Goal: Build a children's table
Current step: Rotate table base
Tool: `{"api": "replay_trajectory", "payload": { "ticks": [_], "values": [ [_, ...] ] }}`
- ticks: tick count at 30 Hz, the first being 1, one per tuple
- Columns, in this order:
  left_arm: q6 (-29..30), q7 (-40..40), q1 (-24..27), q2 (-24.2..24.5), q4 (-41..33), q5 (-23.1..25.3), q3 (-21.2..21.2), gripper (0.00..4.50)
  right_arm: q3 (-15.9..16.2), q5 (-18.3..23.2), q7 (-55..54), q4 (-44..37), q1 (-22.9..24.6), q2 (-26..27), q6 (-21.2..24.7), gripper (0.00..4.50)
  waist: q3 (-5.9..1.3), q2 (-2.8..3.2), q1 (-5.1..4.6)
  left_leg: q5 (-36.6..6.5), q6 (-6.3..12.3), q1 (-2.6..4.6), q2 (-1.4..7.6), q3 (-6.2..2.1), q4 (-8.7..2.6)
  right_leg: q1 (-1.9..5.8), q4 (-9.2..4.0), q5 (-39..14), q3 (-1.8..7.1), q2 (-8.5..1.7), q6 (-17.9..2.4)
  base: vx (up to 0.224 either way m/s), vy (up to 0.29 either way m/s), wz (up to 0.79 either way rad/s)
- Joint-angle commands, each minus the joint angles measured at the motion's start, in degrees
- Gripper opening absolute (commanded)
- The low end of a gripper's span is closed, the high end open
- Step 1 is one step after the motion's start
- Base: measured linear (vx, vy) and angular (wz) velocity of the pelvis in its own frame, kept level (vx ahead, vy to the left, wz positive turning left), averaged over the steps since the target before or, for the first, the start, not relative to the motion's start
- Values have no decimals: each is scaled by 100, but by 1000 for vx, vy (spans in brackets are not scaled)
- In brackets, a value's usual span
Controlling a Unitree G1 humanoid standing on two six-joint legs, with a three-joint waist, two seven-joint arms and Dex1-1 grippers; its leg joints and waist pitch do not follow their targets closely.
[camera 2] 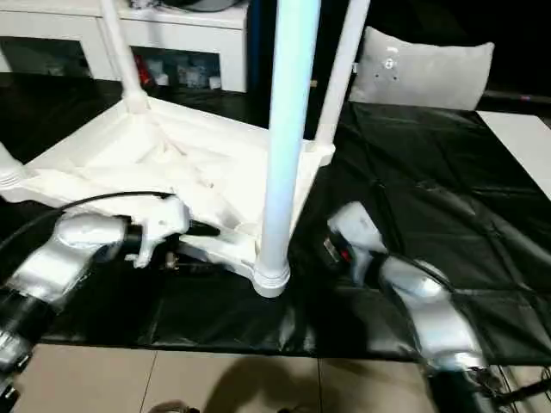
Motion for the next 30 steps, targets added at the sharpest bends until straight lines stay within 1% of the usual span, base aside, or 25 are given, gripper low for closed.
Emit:
{"api": "replay_trajectory", "payload": {
  "ticks": [1,2,3,5,6,7,8,9,10,12,13,14,15,16,18,19,20,22,23,24,25,26,27,28,30],
  "values": [
    [-290,-149,-238,-82,252,138,-106,315,-82,116,225,-90,65,-123,-110,450,-394,153,43,-595,201,18,410,-210,-454,378,-464,-1191,479,-687,-692,0,0,0],
    [-458,-246,-483,-187,561,217,-203,315,-118,211,438,-165,170,-267,-93,450,-390,123,36,-616,230,16,408,-200,-448,383,-484,-1172,474,-684,-721,0,0,0],
    [-501,-282,-563,-219,658,246,-240,304,-136,256,511,-206,208,-308,-69,450,-399,101,47,-619,262,16,403,-196,-439,398,-481,-1181,472,-685,-736,0,0,0],
    [-592,-331,-673,-270,845,284,-279,285,-157,313,612,-243,251,-342,-66,450,-400,94,57,-553,301,-3,412,-200,-436,397,-461,-1153,466,-694,-786,0,0,0],
    [-663,-410,-792,-314,1059,344,-348,276,-159,376,739,-306,309,-392,-37,450,-384,84,53,-567,338,-10,390,-189,-434,393,-500,-1261,455,-681,-753,0,0,0],
    [-764,-495,-915,-366,1311,409,-403,268,-144,432,855,-346,357,-446,-21,450,-393,176,84,-532,385,-6,377,-197,-419,392,-519,-1409,454,-679,-648,0,0,0],
    [-844,-559,-1004,-407,1505,462,-431,259,-123,483,945,-380,394,-492,3,450,-393,176,84,-532,385,-6,377,-197,-419,392,-519,-1409,454,-679,-648,0,0,0],
    [-1008,-717,-1217,-498,1964,604,-500,249,-66,670,1181,-541,517,-602,184,450,-388,115,89,-595,460,14,360,-176,-415,390,-565,-1553,433,-642,-523,0,0,0],
    [-1051,-724,-1278,-521,2077,651,-515,241,-52,716,1224,-598,547,-626,262,450,-398,111,106,-549,495,-13,368,-191,-419,414,-552,-1596,427,-654,-464,0,0,0],
    [-1126,-733,-1336,-550,2205,692,-511,226,-42,747,1249,-624,562,-646,298,450,-406,121,113,-529,494,-15,379,-200,-417,404,-555,-1643,419,-673,-449,0,0,0],
    [-1274,-767,-1461,-607,2457,757,-519,212,-35,773,1263,-653,577,-670,311,450,-402,119,113,-514,486,-10,362,-187,-410,381,-588,-1698,405,-660,-451,0,0,0],
    [-1332,-792,-1526,-642,2582,777,-529,202,-35,780,1262,-658,585,-676,315,450,-405,200,131,-530,465,8,365,-196,-411,375,-585,-1725,405,-668,-453,0,0,0],
    [-1355,-804,-1575,-678,2662,777,-525,196,-36,776,1248,-662,589,-681,342,450,-413,163,134,-538,451,6,381,-194,-414,381,-588,-1687,402,-664,-466,0,0,0],
    [-1350,-811,-1624,-728,2746,760,-507,193,-33,734,1207,-681,597,-704,421,450,-410,152,152,-539,439,3,385,-195,-419,385,-575,-1646,397,-666,-494,0,0,0],
    [-1422,-814,-1699,-782,2910,777,-498,188,-27,768,1213,-743,619,-729,551,450,-414,151,172,-541,436,9,390,-197,-420,386,-569,-1660,401,-678,-506,0,0,0],
    [-1507,-819,-1763,-822,3066,806,-495,161,-18,836,1243,-813,647,-750,690,450,-419,183,193,-517,453,6,389,-202,-417,392,-569,-1610,397,-668,-482,0,0,0],
    [-1552,-826,-1794,-841,3147,822,-493,154,-12,868,1248,-859,670,-763,798,450,-419,174,195,-509,466,1,390,-205,-418,396,-570,-1589,396,-664,-475,0,0,0],
    [-1569,-851,-1836,-878,3274,848,-467,150,-2,893,1257,-915,707,-768,877,450,-423,180,227,-500,463,4,385,-198,-413,390,-575,-1627,394,-677,-449,0,0,0],
    [-1600,-864,-1860,-896,3351,873,-446,140,4,898,1256,-930,714,-768,881,450,-423,180,227,-500,463,4,385,-198,-413,390,-575,-1627,394,-677,-449,0,0,0],
    [-1626,-873,-1878,-908,3409,891,-430,123,8,902,1253,-938,718,-769,882,450,-421,177,240,-489,455,1,379,-198,-417,390,-586,-1695,385,-675,-395,0,0,0],
    [-1536,-957,-1896,-962,3524,818,-335,123,5,856,1196,-891,699,-715,717,450,-419,185,243,-497,437,-2,374,-195,-417,387,-603,-1758,384,-683,-369,0,0,0],
    [-1459,-1005,-1891,-982,3545,770,-297,111,2,819,1156,-856,678,-681,621,450,-419,177,245,-503,429,0,364,-189,-413,387,-609,-1788,382,-677,-350,0,0,0],
    [-1459,-1005,-1891,-982,3545,770,-297,108,2,819,1156,-856,678,-681,621,450,-420,154,250,-508,417,3,366,-189,-417,386,-608,-1820,383,-681,-336,0,0,0],
    [-1430,-1038,-1898,-1001,3588,746,-268,105,-1,795,1129,-844,665,-659,577,450,-417,172,267,-498,417,7,377,-197,-427,380,-611,-1858,381,-685,-332,0,0,0],
    [-1327,-1032,-1901,-983,3681,860,-347,76,-21,756,1032,-773,578,-610,586,450,-428,157,273,-453,411,1,393,-207,-430,382,-578,-1735,390,-690,-359,0,0,0]
  ]
}}
